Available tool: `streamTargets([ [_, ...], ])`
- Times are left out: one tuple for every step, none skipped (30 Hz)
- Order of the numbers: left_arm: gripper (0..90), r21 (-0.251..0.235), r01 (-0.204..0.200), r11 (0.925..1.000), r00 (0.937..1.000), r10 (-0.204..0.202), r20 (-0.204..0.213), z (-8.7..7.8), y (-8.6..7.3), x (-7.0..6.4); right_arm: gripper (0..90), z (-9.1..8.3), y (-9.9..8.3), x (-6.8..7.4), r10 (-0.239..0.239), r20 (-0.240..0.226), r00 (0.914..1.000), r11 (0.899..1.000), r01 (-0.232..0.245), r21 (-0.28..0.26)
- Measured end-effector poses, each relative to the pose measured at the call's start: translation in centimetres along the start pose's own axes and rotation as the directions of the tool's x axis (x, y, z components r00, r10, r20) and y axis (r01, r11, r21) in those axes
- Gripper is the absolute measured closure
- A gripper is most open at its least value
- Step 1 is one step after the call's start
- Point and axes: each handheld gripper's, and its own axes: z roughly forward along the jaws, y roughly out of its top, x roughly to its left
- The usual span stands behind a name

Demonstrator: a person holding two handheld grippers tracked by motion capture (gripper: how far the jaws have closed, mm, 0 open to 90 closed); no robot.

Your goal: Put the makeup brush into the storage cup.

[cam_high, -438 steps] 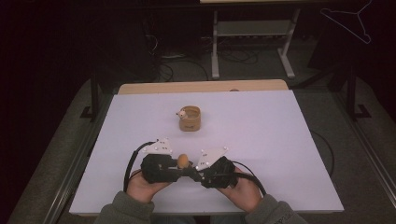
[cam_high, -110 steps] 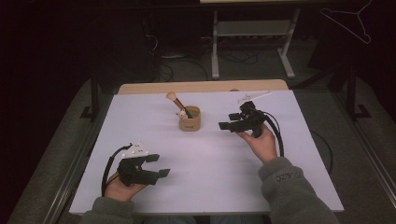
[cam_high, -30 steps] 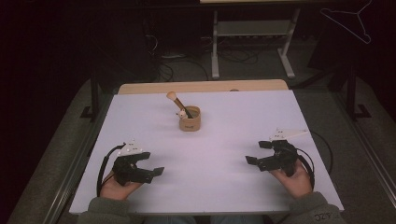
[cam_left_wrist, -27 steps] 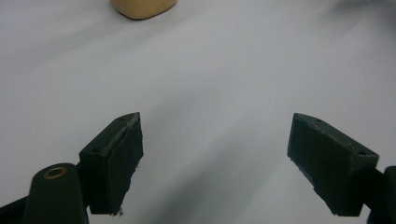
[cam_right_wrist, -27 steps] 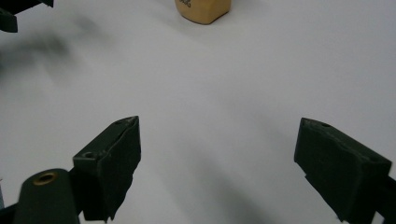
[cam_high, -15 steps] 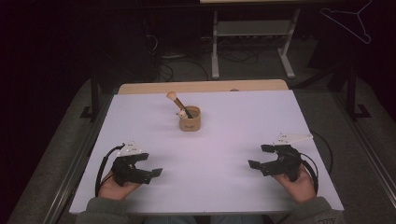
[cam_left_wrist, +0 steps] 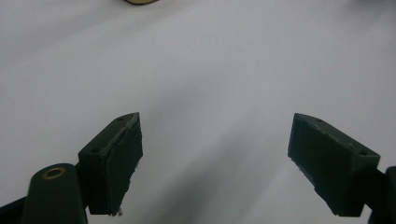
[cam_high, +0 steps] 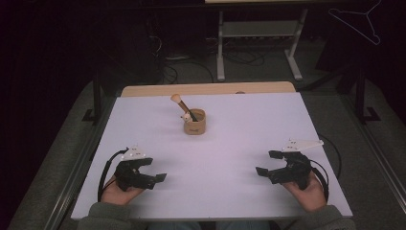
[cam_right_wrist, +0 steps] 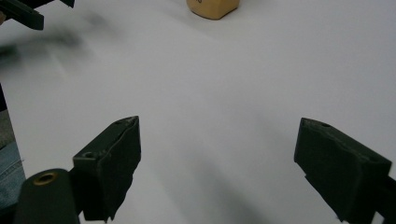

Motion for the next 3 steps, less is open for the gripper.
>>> streamTargets([
  [17.4,-0.003,0.007,1.0,1.0,-0.007,0.001,0.08,0.01,-0.08,13.8,0.01,0.01,0.03,0.004,-0.001,1.0,1.0,-0.004,0.001],
  [17.4,0.001,-0.003,1.0,1.0,0.003,-0.001,0.1,0.04,-0.07,13.8,0.07,0.0,0.02,-0.001,-0.002,1.0,1.0,0.001,-0.001],
  [17.4,0.002,-0.002,1.0,1.0,0.002,-0.004,0.15,0.06,-0.13,13.9,0.1,0.0,0.04,-0.005,-0.003,1.0,1.0,0.005,0.004],
])
